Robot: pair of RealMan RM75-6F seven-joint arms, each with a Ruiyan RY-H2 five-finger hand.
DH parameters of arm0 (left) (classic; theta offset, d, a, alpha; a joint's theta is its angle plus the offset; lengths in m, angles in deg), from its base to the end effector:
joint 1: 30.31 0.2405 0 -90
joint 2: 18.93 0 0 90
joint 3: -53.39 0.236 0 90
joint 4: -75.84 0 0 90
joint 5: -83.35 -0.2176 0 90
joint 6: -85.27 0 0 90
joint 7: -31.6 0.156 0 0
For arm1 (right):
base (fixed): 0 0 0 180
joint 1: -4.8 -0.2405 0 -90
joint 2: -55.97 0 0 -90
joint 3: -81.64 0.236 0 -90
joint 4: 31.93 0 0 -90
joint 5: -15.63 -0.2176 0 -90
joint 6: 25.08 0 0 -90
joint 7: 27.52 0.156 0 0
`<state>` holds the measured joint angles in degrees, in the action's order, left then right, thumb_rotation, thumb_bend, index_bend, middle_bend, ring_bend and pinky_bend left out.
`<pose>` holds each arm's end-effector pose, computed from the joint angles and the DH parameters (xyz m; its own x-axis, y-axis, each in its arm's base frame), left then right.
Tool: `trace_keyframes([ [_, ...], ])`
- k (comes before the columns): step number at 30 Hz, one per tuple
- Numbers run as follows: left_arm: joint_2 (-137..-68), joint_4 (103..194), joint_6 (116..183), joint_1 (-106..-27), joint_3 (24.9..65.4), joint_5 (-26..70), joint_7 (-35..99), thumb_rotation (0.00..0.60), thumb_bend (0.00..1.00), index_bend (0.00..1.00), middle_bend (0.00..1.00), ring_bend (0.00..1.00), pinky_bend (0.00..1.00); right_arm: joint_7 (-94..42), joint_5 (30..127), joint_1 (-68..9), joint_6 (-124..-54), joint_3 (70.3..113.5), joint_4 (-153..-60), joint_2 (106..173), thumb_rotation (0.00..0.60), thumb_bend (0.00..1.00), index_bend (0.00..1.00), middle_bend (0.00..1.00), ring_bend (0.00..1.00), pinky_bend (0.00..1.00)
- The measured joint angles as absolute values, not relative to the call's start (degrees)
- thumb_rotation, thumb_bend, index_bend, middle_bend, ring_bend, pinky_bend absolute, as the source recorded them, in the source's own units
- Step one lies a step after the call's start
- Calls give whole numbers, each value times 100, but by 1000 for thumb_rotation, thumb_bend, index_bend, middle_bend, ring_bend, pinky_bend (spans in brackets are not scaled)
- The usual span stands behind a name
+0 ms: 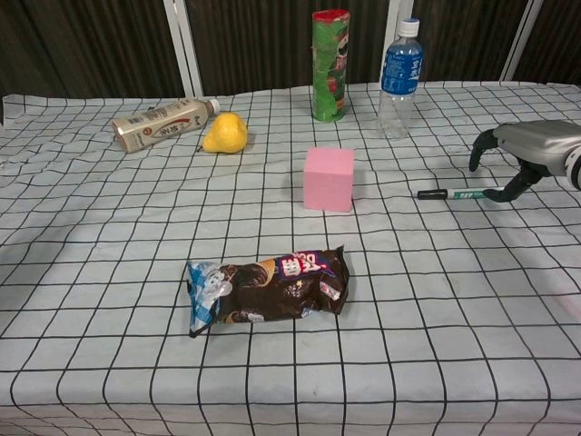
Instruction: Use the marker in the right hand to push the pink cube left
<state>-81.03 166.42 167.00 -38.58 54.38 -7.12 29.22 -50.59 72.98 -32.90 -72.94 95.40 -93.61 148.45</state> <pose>-0.2939 0.1945 0.1348 0.4356 0.0995 0.8946 0.8970 -0.1317 -0.4220 -0.2484 -0.3879 -0.0021 0.5744 -0.2726 0.7718 -0.8133 -0.0834 0.5758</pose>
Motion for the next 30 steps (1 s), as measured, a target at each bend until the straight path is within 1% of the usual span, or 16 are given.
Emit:
trace_keyframes([
  [5,-8106,16637,16690,-3876,5426,-717,2896,600,404,0,0,0,198,-5088,7240,-3357,-7265,9510,-9267,14944,600,482,467,230,82,40],
  [8,-8105,16634,16673,-3892,5424,-726,2888,600,403,0,0,0,198,-5090,7216,-3410,-7239,9503,-9168,15038,600,482,489,237,89,45],
  [11,-8107,16629,16657,-3916,5417,-739,2869,600,404,0,0,0,198,-5082,7216,-3466,-7240,9503,-9068,15146,600,482,535,252,104,59],
  [13,-8104,16628,16636,-3926,5421,-742,2858,600,404,0,0,0,198,-5076,7225,-3497,-7246,9500,-9005,15211,600,483,584,262,110,67],
  [17,-8101,16624,16652,-3927,5420,-750,2840,600,403,0,0,0,198,-5097,7220,-3557,-7236,9480,-8866,15334,600,482,630,268,113,69],
  [30,-8097,16627,16661,-3927,5432,-765,2831,600,403,0,0,0,198,-5134,7163,-3570,-7248,9447,-8795,15380,600,483,641,274,117,72],
])
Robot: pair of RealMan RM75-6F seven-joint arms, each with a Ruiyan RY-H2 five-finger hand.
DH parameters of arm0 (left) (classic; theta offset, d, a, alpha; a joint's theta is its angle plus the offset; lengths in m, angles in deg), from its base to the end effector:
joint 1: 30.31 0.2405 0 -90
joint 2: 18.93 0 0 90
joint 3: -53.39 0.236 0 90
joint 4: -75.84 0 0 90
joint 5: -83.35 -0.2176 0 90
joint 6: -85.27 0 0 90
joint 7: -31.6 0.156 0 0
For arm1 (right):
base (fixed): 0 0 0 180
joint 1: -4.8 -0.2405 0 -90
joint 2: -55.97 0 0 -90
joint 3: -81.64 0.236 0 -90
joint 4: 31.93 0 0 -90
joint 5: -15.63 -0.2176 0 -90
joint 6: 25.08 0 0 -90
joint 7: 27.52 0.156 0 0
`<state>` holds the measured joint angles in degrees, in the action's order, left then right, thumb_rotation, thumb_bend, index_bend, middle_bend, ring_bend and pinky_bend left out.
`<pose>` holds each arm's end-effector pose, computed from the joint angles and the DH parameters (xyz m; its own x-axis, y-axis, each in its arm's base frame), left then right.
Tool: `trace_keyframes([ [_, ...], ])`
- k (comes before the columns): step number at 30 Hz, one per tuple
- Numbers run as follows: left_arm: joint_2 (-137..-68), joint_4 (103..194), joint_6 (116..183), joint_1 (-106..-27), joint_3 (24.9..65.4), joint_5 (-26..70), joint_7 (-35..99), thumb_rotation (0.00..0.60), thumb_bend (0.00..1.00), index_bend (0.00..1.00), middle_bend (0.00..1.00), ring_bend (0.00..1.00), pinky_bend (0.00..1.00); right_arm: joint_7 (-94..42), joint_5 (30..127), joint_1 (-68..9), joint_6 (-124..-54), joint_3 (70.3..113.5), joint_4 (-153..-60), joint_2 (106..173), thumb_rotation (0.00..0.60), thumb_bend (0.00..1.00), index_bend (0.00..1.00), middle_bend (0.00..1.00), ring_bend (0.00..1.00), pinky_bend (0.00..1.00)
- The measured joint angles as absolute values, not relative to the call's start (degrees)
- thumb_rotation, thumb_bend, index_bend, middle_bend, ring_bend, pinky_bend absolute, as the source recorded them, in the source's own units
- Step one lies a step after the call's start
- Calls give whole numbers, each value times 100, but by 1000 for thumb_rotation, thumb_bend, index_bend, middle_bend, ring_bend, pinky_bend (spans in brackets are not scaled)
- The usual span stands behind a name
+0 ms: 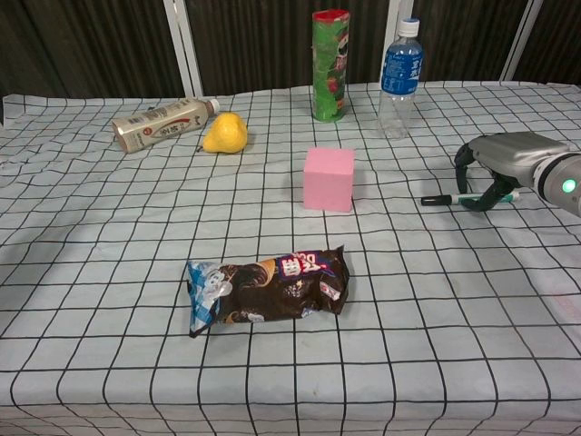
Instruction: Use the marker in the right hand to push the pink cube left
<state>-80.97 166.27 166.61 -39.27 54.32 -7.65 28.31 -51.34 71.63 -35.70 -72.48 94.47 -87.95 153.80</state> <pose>-0.2914 0.1981 0.1339 0.4275 0.1020 0.8982 0.8993 -0.1496 -0.4110 -0.2390 -0.3939 -0.0268 0.5889 -0.2799 0.7582 -0.8033 -0.1000 0.5871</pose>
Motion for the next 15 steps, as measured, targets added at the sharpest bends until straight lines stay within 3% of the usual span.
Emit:
trace_keyframes([
  [5,-8094,16627,16671,-3925,5429,-762,2818,600,403,0,0,0,198,-5187,7126,-3580,-7234,9438,-8816,15380,600,483,658,313,142,74],
  [10,-8084,16621,16692,-3919,5433,-775,2779,600,403,0,0,0,198,-5226,7158,-3579,-7313,9415,-8834,15381,600,483,758,483,262,86],
  [15,-8073,16616,16725,-3908,5444,-806,2740,600,403,0,0,0,198,-5305,7189,-3558,-7416,9373,-8809,15403,600,483,827,571,336,104],
])
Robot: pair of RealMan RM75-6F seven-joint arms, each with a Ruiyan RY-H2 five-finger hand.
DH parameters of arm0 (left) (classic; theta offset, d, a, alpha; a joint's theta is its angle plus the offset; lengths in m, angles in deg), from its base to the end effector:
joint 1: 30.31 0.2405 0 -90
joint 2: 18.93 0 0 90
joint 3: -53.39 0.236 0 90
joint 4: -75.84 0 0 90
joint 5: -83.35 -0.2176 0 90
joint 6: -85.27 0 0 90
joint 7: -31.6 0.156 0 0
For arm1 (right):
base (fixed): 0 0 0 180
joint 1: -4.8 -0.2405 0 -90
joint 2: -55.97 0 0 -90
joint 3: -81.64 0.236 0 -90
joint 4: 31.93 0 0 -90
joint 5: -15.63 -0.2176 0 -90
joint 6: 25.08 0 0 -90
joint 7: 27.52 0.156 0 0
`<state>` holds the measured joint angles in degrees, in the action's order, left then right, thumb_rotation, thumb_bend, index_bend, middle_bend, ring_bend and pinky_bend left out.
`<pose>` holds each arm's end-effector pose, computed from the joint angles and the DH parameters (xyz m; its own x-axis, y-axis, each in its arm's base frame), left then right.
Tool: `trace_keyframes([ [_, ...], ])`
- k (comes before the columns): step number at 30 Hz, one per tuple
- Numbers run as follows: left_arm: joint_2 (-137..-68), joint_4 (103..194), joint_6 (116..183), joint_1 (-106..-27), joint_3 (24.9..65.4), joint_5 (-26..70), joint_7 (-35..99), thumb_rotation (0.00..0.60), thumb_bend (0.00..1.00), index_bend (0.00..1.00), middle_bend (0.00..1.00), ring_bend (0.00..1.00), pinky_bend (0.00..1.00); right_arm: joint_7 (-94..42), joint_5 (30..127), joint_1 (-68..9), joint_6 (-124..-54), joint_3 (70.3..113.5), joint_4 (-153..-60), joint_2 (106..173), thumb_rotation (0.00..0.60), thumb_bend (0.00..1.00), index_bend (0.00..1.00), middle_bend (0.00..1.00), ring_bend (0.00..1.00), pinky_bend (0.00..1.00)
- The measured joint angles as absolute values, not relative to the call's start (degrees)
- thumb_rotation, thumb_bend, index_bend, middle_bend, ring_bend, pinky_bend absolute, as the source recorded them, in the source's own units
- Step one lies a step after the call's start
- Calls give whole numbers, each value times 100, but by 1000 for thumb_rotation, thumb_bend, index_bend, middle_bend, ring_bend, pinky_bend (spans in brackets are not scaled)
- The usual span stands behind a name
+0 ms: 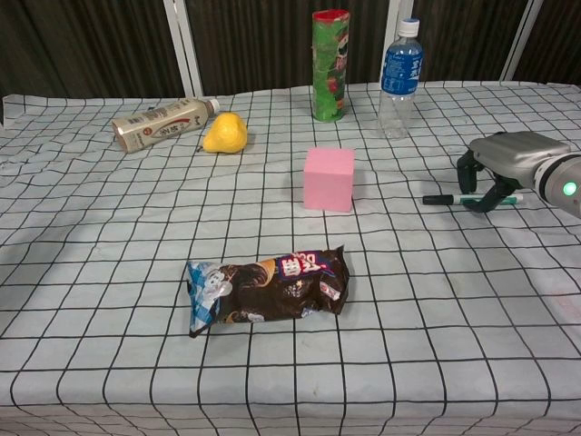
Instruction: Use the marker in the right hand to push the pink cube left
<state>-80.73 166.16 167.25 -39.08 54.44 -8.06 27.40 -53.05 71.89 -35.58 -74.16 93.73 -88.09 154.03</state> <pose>-0.2913 0.1967 0.1362 0.4184 0.0963 0.9031 0.9029 -0.1523 -0.4020 -0.2384 -0.3916 -0.0267 0.6199 -0.2598 0.7404 -0.7806 -0.1086 0.6155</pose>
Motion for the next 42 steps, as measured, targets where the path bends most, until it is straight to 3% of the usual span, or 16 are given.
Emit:
trace_keyframes([
  [13,-8041,16598,16825,-3875,5468,-887,2637,600,403,0,0,0,198,-5379,7303,-3510,-7649,9347,-8725,15508,600,483,924,647,399,146],
  [30,-8016,16569,16892,-3848,5468,-912,2535,600,403,0,0,0,198,-5138,7553,-3505,-7743,9369,-8343,15780,600,499,972,696,449,187],
  [42,-8021,16582,16850,-3865,5458,-884,2546,600,403,0,0,0,198,-5112,7719,-3709,-7882,9594,-8752,15651,600,503,973,697,449,187],
])
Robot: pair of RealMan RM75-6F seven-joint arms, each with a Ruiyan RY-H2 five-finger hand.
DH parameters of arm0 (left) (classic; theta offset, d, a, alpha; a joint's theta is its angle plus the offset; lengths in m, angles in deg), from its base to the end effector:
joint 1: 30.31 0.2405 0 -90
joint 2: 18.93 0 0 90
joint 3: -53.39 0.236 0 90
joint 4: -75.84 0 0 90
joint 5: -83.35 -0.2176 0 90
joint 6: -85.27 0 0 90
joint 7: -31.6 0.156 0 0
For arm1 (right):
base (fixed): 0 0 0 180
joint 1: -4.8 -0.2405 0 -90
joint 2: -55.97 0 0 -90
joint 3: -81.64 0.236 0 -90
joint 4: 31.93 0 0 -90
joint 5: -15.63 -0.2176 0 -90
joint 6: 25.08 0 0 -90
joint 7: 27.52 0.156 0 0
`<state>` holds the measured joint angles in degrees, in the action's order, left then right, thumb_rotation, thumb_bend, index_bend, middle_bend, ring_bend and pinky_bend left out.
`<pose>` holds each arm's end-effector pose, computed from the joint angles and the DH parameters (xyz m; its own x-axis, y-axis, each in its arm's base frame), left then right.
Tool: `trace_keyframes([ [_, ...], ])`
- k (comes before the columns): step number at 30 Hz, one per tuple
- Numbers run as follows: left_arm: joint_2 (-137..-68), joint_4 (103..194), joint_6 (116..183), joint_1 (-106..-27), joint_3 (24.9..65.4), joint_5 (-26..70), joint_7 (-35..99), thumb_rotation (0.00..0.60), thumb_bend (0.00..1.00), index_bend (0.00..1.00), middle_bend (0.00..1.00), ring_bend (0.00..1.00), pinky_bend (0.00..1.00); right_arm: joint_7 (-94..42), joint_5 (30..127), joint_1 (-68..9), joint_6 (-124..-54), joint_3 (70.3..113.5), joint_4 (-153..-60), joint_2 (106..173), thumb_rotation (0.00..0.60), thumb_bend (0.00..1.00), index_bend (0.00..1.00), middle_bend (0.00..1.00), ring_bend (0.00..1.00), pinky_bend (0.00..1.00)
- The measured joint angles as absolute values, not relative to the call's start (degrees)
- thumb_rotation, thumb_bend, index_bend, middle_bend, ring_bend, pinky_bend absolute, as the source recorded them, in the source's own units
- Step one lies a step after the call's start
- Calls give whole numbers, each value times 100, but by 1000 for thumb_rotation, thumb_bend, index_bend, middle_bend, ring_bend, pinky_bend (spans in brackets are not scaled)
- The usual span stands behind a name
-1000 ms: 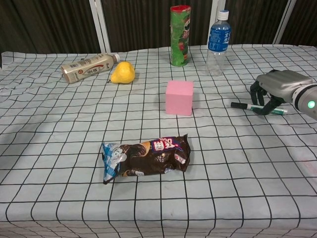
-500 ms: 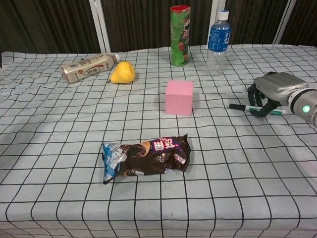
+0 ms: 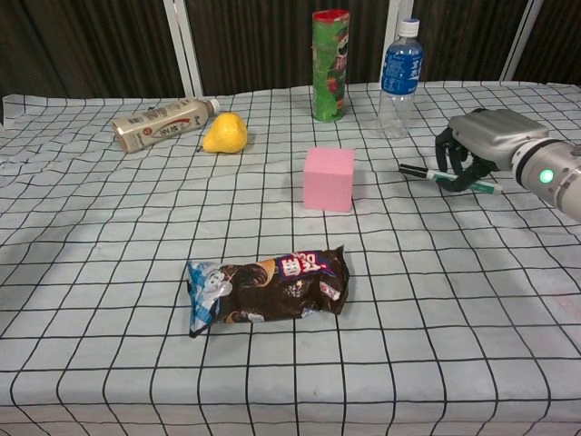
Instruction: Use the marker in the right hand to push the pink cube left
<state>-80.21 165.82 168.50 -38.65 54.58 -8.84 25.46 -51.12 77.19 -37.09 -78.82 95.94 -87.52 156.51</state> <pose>-0.2917 0.1942 0.1414 0.4001 0.0845 0.9125 0.9098 -0.1568 -0.3844 -0.2034 -0.4000 -0.0282 0.6064 -0.1400 0.7828 -0.7942 -0.1547 0.5876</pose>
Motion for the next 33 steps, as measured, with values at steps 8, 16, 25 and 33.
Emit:
trace_keyframes([
  [8,-7998,16555,16847,-3867,5426,-827,2444,600,403,0,0,0,198,-5472,7896,-4183,-7732,9632,-8745,15935,600,502,973,698,449,187],
  [16,-7961,16517,16863,-3865,5429,-840,2296,600,403,0,0,0,198,-5690,7766,-4499,-7564,9769,-8553,16279,600,503,973,698,449,187],
  [25,-7920,16475,16954,-3824,5414,-835,2125,600,403,0,0,0,198,-6089,7471,-5081,-7439,10090,-8136,16887,600,503,973,698,449,187],
  [33,-7887,16396,17037,-3794,5415,-879,1928,600,403,0,0,0,198,-6421,7191,-5734,-7412,10471,-7649,17544,600,503,973,697,449,187],
])
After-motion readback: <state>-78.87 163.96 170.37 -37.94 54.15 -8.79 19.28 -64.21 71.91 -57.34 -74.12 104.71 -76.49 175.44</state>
